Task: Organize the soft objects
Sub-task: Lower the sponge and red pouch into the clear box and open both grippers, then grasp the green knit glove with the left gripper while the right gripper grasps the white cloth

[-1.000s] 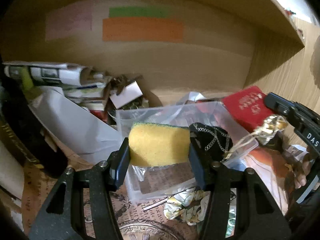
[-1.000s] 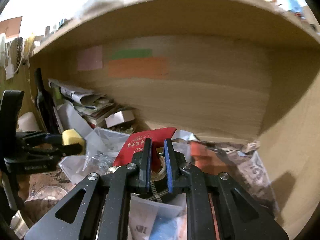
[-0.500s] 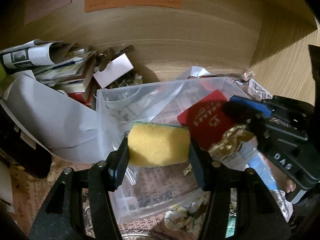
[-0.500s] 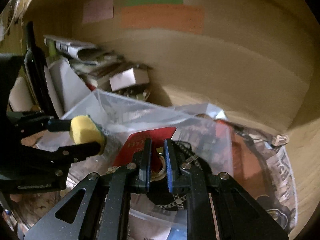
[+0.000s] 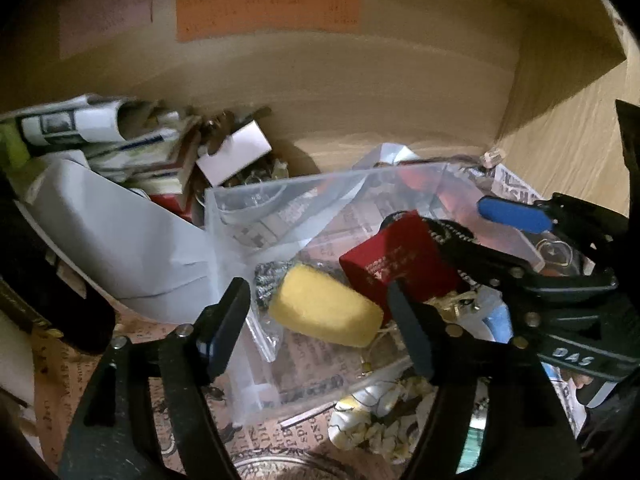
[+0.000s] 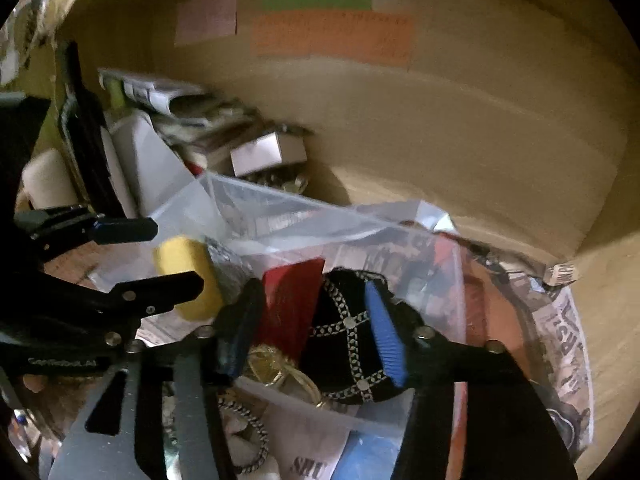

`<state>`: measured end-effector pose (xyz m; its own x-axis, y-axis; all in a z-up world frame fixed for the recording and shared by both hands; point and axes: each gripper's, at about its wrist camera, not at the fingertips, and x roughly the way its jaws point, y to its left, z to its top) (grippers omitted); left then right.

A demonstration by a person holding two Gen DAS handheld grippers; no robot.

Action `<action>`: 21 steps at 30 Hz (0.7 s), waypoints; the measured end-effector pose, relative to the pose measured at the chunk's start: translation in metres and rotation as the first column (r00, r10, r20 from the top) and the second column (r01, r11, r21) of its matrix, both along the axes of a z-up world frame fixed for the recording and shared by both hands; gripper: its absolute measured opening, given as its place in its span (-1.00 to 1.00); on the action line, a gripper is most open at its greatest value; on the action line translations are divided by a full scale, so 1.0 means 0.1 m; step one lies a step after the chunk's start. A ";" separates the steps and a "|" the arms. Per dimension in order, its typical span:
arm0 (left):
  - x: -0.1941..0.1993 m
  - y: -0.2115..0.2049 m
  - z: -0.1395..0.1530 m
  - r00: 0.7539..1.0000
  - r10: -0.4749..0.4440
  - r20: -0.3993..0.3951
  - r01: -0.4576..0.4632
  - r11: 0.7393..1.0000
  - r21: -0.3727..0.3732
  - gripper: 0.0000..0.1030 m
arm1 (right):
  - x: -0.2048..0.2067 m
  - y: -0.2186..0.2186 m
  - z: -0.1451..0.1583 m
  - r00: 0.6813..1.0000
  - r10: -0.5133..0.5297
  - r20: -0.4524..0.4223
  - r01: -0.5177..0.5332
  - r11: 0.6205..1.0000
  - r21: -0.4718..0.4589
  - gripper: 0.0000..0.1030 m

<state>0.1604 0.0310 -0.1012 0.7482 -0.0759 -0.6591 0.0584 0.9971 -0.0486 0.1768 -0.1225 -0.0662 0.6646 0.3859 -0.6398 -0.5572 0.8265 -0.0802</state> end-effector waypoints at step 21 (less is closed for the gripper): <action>-0.86 -0.13 0.01 0.999 -0.036 0.041 0.036 0.999 -0.009 0.84 | -0.94 -0.38 0.11 0.998 0.015 0.053 -0.019 0.996 0.089 0.52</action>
